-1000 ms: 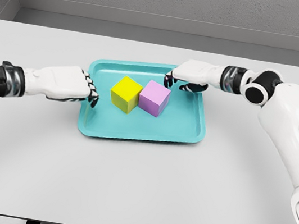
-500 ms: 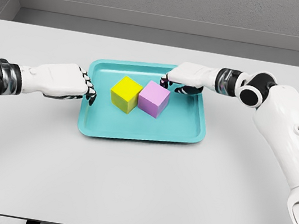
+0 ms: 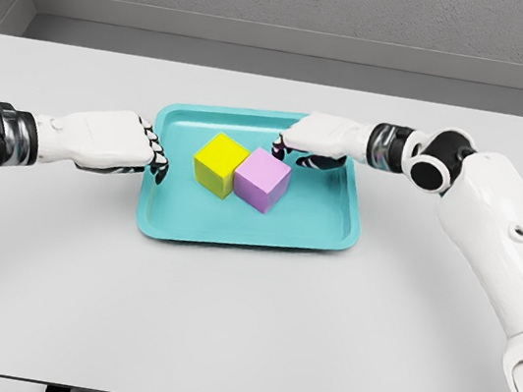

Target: Push two cubes

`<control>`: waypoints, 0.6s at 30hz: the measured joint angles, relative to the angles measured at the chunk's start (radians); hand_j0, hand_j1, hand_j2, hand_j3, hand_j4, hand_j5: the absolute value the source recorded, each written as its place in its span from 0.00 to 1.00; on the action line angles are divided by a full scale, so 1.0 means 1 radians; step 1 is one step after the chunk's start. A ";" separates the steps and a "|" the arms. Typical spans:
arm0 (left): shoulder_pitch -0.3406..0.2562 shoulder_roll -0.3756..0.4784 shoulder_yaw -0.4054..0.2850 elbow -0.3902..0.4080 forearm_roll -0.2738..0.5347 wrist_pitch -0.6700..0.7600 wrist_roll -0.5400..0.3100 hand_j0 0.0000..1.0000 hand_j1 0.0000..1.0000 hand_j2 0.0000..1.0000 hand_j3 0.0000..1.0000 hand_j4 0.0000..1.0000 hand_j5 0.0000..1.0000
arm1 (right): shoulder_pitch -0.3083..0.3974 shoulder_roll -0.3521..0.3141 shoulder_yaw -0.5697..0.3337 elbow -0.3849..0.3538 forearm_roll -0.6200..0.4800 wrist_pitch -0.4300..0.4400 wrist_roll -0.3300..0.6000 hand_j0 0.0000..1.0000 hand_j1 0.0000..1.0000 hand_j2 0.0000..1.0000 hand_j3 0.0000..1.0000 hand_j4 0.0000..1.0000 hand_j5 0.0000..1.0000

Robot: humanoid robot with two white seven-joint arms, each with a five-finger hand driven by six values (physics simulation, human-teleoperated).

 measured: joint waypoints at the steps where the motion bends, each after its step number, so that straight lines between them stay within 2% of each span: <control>1: 0.000 0.000 0.000 0.000 0.000 0.000 0.000 0.49 0.49 0.49 0.49 0.49 0.49 | 0.000 0.000 0.000 0.000 0.000 0.000 0.000 0.57 0.57 0.57 0.57 0.57 0.57; 9: 0.003 0.026 0.012 -0.001 0.014 0.000 0.000 0.50 0.50 0.50 0.50 0.50 0.50 | 0.015 -0.002 -0.002 -0.017 -0.002 0.011 -0.005 0.57 0.57 0.57 0.57 0.57 0.57; 13: 0.008 0.097 0.063 0.024 0.051 0.000 0.000 0.50 0.50 0.50 0.50 0.50 0.50 | 0.017 -0.001 0.029 -0.031 -0.009 -0.004 -0.001 0.57 0.57 0.57 0.57 0.57 0.57; 18: 0.006 0.136 0.127 0.100 0.070 0.000 0.000 0.50 0.50 0.50 0.50 0.50 0.50 | 0.015 -0.008 0.044 -0.044 0.000 -0.022 0.005 0.57 0.57 0.57 0.57 0.57 0.57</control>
